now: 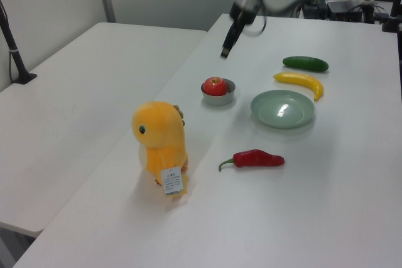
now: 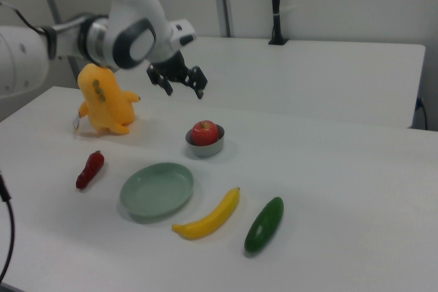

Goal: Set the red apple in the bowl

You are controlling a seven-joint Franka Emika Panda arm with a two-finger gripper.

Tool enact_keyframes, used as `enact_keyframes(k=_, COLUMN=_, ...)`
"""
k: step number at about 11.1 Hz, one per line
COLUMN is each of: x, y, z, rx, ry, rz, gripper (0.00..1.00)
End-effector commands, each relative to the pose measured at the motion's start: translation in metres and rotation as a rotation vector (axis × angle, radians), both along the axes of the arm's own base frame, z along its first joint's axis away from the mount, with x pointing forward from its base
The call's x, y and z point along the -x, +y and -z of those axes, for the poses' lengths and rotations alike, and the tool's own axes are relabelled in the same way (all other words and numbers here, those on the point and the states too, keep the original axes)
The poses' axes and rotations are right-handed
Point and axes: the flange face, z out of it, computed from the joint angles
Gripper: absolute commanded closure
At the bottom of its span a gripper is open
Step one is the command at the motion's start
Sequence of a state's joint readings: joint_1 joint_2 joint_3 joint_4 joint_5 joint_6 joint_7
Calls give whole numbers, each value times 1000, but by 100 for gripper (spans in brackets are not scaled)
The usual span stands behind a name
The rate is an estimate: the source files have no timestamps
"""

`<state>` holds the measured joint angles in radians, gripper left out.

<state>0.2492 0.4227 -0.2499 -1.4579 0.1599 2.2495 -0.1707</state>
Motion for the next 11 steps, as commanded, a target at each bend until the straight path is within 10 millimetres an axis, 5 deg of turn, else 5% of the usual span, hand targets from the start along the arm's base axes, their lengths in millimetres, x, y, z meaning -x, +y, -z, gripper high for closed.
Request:
enact_keyframes(k=1, x=86, y=-41, z=-107, rx=-95, ry=169, rz=65, gripper=0)
enact_keyframes(k=4, x=157, y=-44, z=-178, rx=-157, ry=264, rz=192, gripper=0)
enact_keyframes(k=6, x=193, y=-39, z=-202, rx=-172, ry=336, rz=196, gripper=0)
enact_keyframes(k=9, x=211, y=10, z=-187, rx=-136, ry=416, rz=170, gripper=0)
enact_keyframes(k=11, x=207, y=22, z=-166, rx=-67, ry=429, rz=175, gripper=0)
